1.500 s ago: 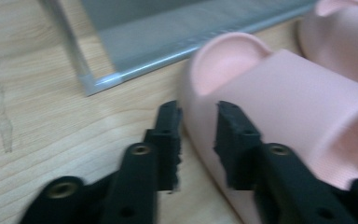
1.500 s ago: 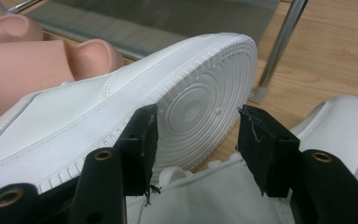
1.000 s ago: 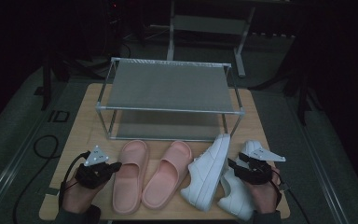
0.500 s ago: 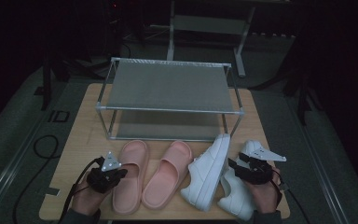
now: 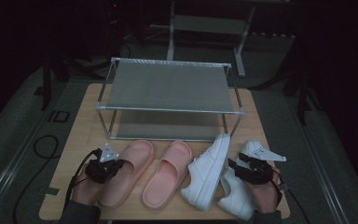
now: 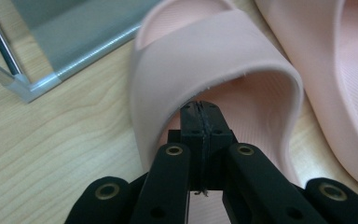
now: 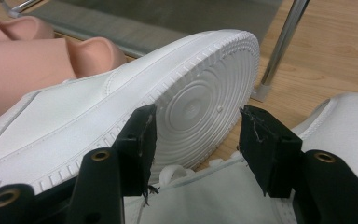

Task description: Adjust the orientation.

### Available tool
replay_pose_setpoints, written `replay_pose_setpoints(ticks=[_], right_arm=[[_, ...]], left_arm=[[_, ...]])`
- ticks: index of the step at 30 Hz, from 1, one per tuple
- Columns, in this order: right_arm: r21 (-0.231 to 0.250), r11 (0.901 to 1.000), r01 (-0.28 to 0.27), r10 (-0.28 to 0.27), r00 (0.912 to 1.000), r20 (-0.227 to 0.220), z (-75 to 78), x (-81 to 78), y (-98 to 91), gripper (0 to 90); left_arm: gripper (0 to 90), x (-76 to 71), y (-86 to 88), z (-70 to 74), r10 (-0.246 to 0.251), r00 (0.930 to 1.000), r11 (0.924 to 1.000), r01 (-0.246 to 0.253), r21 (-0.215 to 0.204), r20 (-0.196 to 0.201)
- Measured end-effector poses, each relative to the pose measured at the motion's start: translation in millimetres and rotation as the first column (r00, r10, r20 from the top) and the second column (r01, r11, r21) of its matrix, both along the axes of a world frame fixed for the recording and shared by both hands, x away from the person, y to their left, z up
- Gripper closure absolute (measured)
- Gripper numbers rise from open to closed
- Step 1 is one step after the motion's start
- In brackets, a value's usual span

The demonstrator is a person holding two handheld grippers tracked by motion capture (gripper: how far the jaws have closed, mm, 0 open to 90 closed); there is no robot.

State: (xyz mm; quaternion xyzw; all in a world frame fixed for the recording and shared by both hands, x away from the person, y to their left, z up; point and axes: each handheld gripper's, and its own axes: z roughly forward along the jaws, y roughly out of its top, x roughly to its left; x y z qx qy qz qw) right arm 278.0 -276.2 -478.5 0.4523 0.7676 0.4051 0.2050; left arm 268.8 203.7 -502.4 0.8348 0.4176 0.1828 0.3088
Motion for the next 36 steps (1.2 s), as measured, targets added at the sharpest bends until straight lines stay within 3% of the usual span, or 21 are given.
replay_pose_setpoints(ticks=[5, 9, 11, 29, 33, 36], right_arm=[[0.002, 1.0000, 0.000, 0.000, 1.0000, -0.001, 0.0, 0.2, -0.3, 45.7], [0.002, 1.0000, 0.000, 0.000, 1.0000, -0.002, -0.1, 0.2, -0.3, 45.7], [0.002, 1.0000, -0.001, 0.001, 1.0000, -0.001, -0.1, 0.2, -0.2, 45.7], [0.007, 1.0000, 0.001, -0.001, 1.0000, -0.006, -0.2, 0.3, -1.6, 45.7], [0.008, 1.0000, 0.000, 0.000, 1.0000, -0.007, -0.2, 0.4, -1.6, 45.7], [0.006, 1.0000, -0.001, 0.001, 1.0000, -0.007, -0.3, 0.3, -1.8, 45.7]], left_arm=[[89.6, 7.1, 0.9, -1.9, 0.015, 0.9999, 0.9997, -0.015, -0.020, 0.002], [89.6, 9.5, -5.2, -4.5, -0.016, 0.9999, 0.9986, 0.016, -0.050, 0.003], [89.6, 10.5, -9.8, -5.2, -0.026, 0.9996, 0.9991, 0.026, -0.032, 0.008], [89.7, 27.8, -4.4, -3.5, 0.050, 0.9984, 0.9960, -0.048, -0.076, 0.026], [89.6, 28.3, -2.1, -3.2, 0.069, 0.9974, 0.9938, -0.068, -0.088, 0.018], [89.3, 20.2, -4.3, 0.0, 0.041, 0.9990, 0.9955, -0.040, -0.086, 0.015]])
